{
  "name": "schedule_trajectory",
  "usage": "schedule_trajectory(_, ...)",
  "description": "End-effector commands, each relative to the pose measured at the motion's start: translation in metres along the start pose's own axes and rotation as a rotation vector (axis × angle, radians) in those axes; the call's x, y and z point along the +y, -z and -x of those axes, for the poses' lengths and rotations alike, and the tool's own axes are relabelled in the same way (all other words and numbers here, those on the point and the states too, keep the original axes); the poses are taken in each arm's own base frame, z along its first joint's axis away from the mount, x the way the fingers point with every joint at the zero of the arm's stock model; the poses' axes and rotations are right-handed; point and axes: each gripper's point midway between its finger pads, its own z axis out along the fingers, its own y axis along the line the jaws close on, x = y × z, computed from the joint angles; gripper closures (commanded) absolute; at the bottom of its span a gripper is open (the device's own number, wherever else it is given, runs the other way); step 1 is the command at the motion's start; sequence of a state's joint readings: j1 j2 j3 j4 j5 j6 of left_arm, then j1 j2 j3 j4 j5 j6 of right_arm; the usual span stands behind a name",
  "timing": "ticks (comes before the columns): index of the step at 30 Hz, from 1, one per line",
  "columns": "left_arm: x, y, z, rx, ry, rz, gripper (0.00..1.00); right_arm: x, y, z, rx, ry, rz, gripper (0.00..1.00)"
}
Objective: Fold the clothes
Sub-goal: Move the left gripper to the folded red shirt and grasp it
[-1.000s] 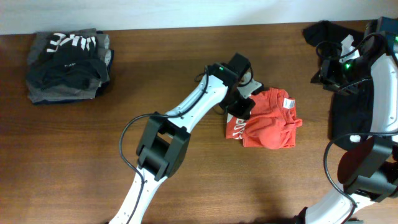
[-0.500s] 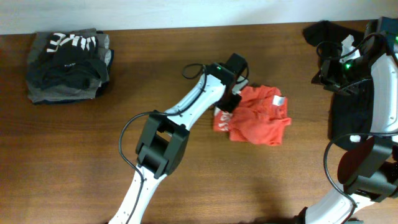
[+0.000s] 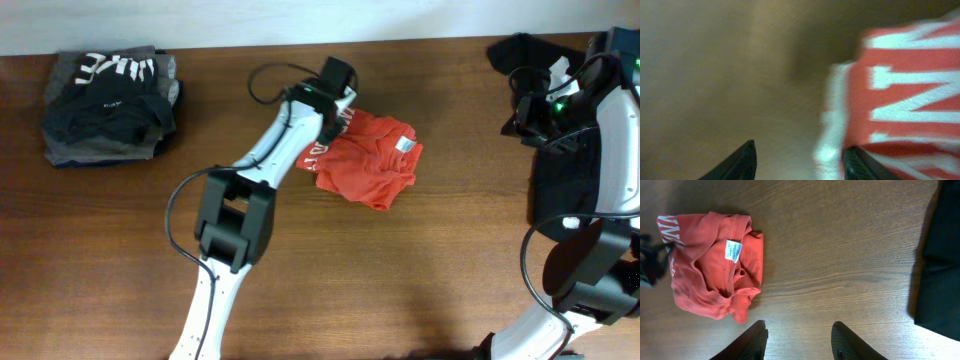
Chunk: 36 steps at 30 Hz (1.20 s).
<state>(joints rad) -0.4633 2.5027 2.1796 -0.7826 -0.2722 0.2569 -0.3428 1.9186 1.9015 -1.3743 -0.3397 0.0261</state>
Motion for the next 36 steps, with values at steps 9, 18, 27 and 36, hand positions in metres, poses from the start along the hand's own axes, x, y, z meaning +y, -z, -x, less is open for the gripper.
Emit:
schedule_trajectory(9, 0.042, 0.075, 0.046, -0.119, -0.048, 0.006, 0.39, -0.002, 0.006, 0.006, -0.032, 0.001, -0.011, 0.53)
schedule_trajectory(18, -0.093, 0.138, 0.073, -0.226, -0.216, -0.348, 0.33, -0.002, 0.006, 0.011, -0.051, 0.008, -0.011, 0.41)
schedule_trajectory(27, -0.170, 0.149, 0.068, -0.181, -0.281, -0.247, 0.24, -0.002, 0.006, 0.011, -0.050, 0.007, -0.011, 0.34)
schedule_trajectory(36, -0.200, 0.090, 0.028, -0.006, -0.215, -0.151, 0.19, -0.012, 0.007, 0.019, -0.084, 0.003, -0.062, 0.30)
